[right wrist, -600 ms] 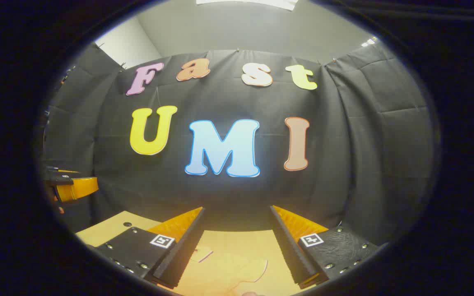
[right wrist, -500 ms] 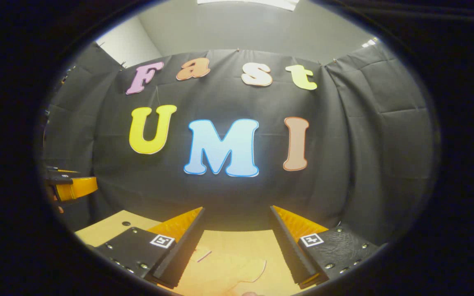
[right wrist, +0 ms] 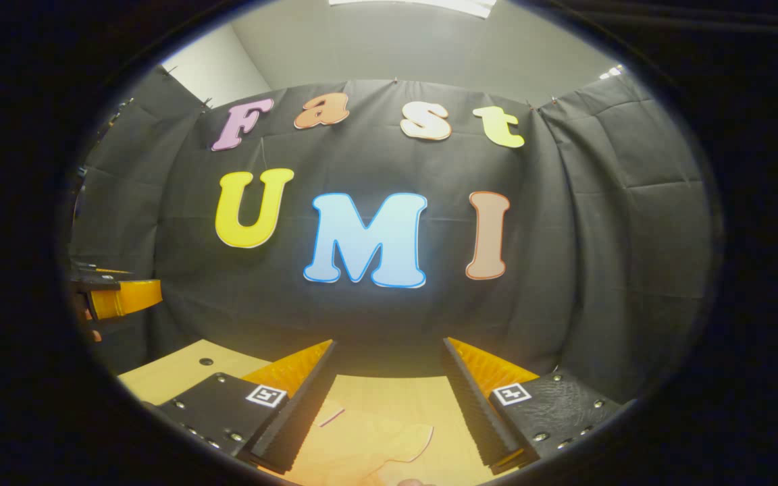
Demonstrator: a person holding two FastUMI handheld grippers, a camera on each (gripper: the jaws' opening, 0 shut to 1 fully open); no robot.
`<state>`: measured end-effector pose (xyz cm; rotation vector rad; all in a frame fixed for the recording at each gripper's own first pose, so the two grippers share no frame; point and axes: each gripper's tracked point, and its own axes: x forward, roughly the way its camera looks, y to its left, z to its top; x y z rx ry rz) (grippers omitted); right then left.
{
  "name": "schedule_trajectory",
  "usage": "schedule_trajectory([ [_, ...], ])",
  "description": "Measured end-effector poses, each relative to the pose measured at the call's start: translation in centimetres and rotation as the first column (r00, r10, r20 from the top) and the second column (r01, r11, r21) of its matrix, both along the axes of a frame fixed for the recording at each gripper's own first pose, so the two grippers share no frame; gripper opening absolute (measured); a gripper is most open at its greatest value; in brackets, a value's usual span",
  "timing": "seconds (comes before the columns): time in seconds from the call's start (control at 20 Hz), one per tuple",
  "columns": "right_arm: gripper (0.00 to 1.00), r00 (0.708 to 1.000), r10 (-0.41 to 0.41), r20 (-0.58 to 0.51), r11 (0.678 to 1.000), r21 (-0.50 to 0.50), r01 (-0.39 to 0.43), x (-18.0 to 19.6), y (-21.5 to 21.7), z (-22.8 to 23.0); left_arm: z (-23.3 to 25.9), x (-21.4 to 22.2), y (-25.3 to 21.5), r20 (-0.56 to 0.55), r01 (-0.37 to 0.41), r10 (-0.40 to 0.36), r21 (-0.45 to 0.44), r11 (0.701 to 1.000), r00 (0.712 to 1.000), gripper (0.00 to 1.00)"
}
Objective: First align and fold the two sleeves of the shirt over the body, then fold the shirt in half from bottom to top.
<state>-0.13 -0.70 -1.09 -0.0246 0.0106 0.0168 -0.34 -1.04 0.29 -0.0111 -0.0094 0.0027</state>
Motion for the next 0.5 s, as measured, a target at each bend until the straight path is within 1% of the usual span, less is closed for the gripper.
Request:
schedule_trajectory([
  [0.25,0.95,1.0,0.001,-0.005,1.0,-0.004,-0.001,-0.2,-0.7,-0.2,0.0,-0.1,-0.1,0.0,-0.009,0.009,-0.014,1.0,1.0,0.93],
  [0.5,0.95,0.999,-0.015,-0.045,1.0,0.004,0.016,0.7,-2.0,-2.2,0.1,-0.3,-0.2,0.005,-0.002,0.002,-0.009,1.0,1.0,0.93],
])
